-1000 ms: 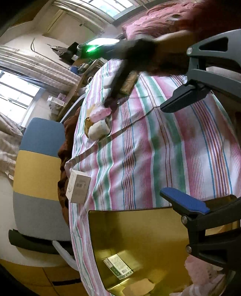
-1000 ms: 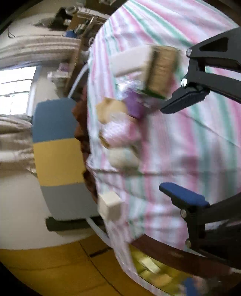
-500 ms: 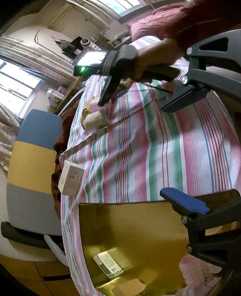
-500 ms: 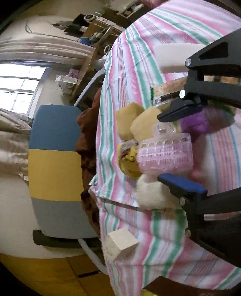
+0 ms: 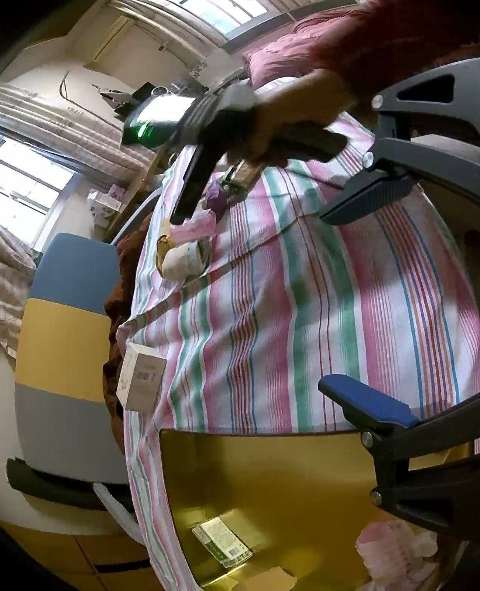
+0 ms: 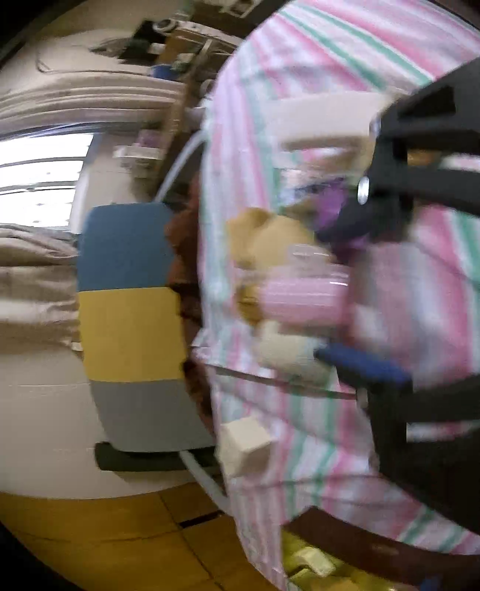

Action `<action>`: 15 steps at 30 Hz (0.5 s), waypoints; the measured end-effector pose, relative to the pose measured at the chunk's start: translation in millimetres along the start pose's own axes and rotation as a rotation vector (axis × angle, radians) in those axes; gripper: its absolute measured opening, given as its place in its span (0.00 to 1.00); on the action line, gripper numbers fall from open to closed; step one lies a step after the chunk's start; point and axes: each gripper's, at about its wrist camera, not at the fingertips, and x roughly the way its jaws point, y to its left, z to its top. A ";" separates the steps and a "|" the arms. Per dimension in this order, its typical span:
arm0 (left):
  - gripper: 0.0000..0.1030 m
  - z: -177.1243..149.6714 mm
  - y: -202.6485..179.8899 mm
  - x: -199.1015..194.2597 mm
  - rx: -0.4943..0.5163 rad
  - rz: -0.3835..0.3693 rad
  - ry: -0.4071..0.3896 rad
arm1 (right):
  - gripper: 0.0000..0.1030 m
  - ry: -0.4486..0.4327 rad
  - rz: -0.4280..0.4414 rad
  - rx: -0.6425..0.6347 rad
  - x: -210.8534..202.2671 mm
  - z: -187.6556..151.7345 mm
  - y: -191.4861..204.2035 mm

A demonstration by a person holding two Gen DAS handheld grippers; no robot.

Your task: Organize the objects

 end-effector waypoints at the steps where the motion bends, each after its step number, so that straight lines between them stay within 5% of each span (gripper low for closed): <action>1: 0.82 0.4 1.4 -0.8 -0.005 0.006 0.000 | 0.77 0.033 -0.015 -0.006 10.1 6.4 0.2; 5: 0.82 1.5 6.5 -3.0 -0.017 0.017 -0.002 | 0.71 0.149 0.027 0.015 47.9 12.2 2.7; 8: 0.82 3.9 10.5 -3.9 -0.026 0.014 -0.013 | 0.58 0.115 -0.015 -0.027 37.7 1.8 10.9; 11: 0.82 9.2 11.7 2.5 -0.037 0.013 -0.005 | 0.56 0.099 0.032 -0.014 17.4 -12.5 9.4; 13: 0.82 12.9 9.7 5.3 -0.037 0.002 -0.017 | 0.12 0.080 0.056 -0.029 -1.9 -26.0 9.6; 15: 0.82 18.8 5.0 11.3 -0.022 0.000 -0.020 | 0.08 0.069 0.066 -0.026 -20.1 -39.7 9.0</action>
